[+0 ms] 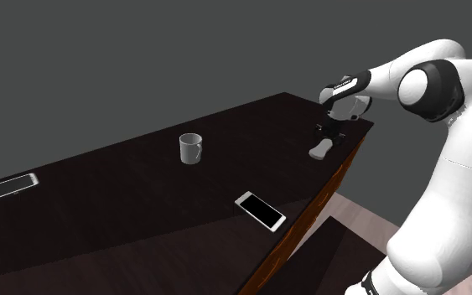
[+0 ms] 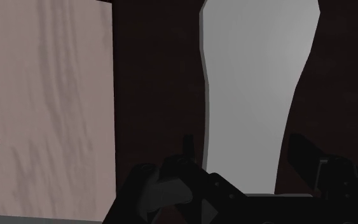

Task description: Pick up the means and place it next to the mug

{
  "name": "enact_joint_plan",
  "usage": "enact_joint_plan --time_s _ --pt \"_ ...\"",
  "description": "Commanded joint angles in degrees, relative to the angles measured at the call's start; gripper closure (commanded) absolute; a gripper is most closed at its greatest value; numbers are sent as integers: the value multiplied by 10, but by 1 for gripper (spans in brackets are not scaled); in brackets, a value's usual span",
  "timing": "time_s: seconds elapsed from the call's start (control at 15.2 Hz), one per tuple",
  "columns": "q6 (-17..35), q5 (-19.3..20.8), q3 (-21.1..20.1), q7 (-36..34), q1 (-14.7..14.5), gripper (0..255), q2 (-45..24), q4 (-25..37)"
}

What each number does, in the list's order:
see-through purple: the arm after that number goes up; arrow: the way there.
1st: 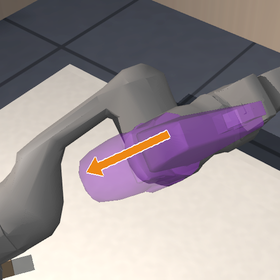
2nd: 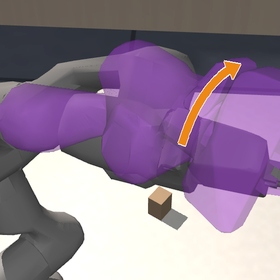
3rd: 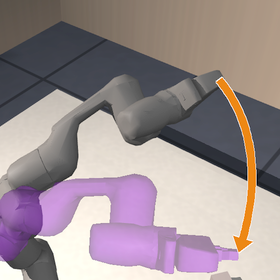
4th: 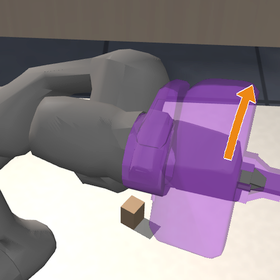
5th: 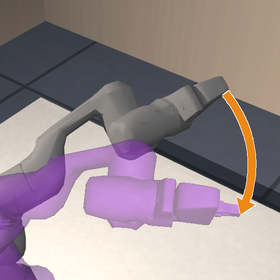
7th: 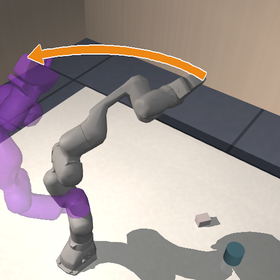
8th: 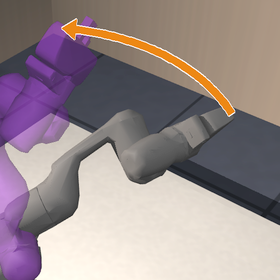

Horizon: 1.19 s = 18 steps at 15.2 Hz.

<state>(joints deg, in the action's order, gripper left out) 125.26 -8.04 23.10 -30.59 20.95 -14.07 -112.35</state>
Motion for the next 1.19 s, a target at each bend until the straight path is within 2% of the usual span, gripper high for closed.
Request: enact_joint_plan --time_s 0.0,1.12 --pt "-13 5 1 -3 -1 255 8 6" --pt "-131 31 8 -23 -6 255 55 82"
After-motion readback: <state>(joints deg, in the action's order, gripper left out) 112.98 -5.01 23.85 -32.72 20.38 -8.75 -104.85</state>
